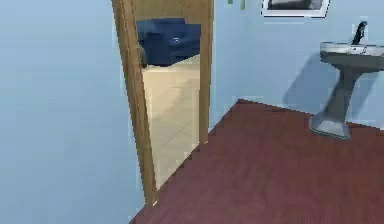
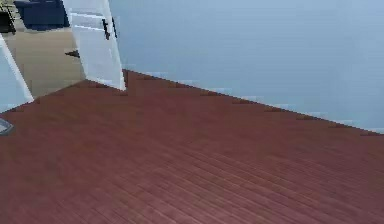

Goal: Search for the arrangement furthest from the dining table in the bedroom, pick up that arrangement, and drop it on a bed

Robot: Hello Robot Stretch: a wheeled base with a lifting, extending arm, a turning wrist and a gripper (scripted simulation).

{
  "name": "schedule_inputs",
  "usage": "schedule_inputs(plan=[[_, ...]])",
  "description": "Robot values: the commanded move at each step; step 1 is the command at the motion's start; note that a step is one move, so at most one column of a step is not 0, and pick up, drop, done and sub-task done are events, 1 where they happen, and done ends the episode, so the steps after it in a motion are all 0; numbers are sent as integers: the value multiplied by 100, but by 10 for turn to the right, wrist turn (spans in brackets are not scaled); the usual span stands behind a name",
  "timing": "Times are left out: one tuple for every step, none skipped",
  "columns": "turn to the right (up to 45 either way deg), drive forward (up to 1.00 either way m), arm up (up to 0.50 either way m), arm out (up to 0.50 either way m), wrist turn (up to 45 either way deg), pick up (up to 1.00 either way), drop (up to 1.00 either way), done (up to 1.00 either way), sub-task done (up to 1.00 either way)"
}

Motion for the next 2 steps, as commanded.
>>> schedule_inputs(plan=[[450, 0, 0, 0, 0, 0, 0, 0, 0], [120, 0, 0, 0, 0, 0, 0, 0, 0]])
